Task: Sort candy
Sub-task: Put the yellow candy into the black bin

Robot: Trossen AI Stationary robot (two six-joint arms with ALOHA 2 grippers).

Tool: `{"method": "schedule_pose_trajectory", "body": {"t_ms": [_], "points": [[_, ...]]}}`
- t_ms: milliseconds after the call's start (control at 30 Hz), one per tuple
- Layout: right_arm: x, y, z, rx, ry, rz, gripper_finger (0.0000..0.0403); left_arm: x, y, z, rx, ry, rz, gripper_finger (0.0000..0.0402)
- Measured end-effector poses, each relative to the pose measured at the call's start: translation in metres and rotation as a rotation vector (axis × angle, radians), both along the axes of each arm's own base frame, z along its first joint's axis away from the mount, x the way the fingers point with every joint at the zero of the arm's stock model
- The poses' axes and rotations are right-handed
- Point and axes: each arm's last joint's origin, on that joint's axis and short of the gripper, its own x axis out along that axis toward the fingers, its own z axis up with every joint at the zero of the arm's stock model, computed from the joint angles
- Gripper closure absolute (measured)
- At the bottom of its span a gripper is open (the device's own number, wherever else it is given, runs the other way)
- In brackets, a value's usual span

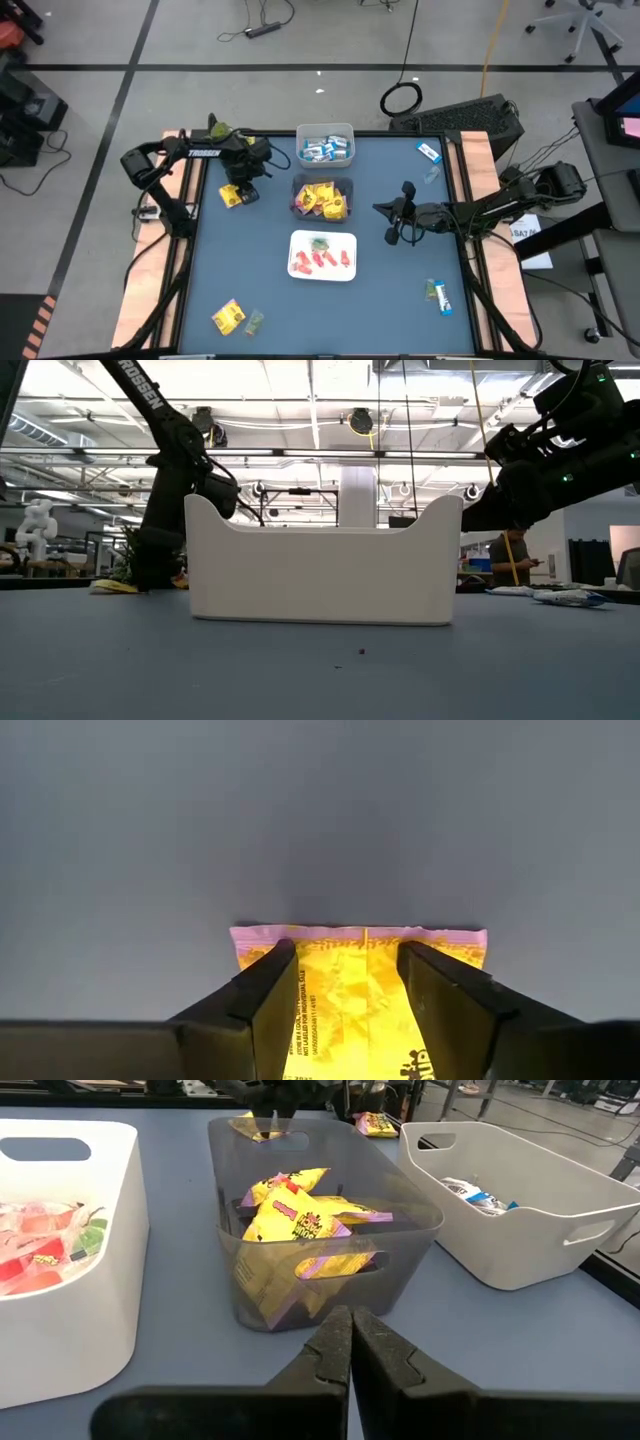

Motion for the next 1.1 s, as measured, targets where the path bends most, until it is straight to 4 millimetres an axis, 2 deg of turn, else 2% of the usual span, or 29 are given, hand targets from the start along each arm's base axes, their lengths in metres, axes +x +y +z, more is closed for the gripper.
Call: {"method": "schedule_pose_trajectory", "body": {"t_ms": [167, 433, 667, 1000, 1100], "points": [[0.0, 0.0, 0.0, 0.0, 0.0, 0.0, 0.0403, 0.006, -0.006, 0.0, -0.003, 0.007, -0.064, 0.0247], [0.0, 0.0, 0.0, 0.0, 0.0, -0.002, 0.0403, 0.02, -0.028, 0.0, -0.014, 0.026, -0.301, 0.0389], [0.0, 0.0, 0.0, -0.001, 0.0, -0.002, 0.0403, 0.032, -0.042, 0.016, 0.006, 0.089, -0.39, 0.0397], [0.0, 0.0, 0.0, -0.001, 0.0, -0.003, 0.0403, 0.056, -0.052, 0.076, 0.11, -0.108, -0.45, 0.04], [0.0, 0.0, 0.0, -0.001, 0.0, -0.003, 0.0403, 0.068, -0.055, 0.092, 0.13, -0.274, -0.443, 0.04]]}}
